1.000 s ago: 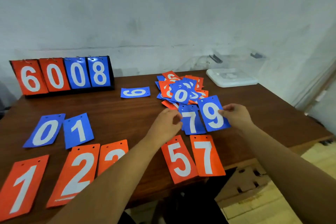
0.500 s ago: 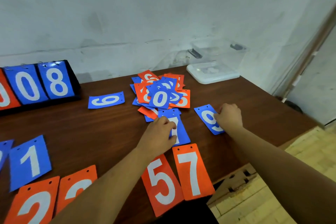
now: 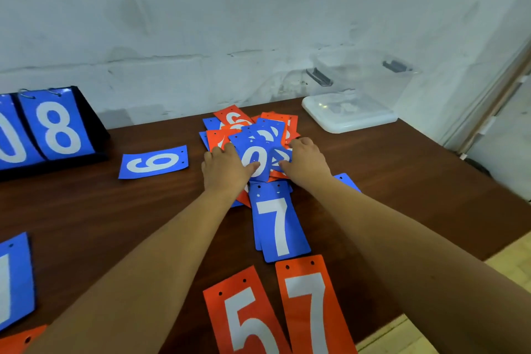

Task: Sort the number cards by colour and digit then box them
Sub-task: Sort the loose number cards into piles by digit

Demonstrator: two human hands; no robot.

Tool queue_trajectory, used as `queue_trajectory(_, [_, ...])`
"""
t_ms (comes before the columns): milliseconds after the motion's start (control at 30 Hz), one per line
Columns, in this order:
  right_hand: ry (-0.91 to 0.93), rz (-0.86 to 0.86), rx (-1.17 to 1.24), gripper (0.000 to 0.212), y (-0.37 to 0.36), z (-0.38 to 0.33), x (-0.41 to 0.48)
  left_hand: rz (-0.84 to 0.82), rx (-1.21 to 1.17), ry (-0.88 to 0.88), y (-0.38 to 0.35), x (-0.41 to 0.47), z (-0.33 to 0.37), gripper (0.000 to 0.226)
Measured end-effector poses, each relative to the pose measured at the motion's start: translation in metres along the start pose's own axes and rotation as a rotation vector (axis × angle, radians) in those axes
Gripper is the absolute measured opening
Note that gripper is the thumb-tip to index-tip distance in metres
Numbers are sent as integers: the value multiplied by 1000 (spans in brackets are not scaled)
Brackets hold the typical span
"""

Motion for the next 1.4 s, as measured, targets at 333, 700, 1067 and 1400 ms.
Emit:
queue_trajectory(333, [-173,23,29,43,-12,2,28,45,-438,77,-2,24,-19,41])
queue_trajectory(700, [-157,362,325,15,33,-1,6,175,-783,222,40,9,-44,13])
queue_trajectory(1067, [-268,-130,1502,16,62,-70,-81,23,-1249,256,99,-72,-58,17])
queue_trajectory(1400, [-249,-228,1149,21,47,-131,-165,-28,-1411,68,131,-163,-88,23])
Point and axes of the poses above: each hand's wrist, its own x-axis towards the middle knuckle, its own y-axis out of the back of the hand, z = x × y, the point moved 1 cm from there along x, towards the middle knuckle, and after that the axes turned 4 degrees about -x, right-handed, at the moved point
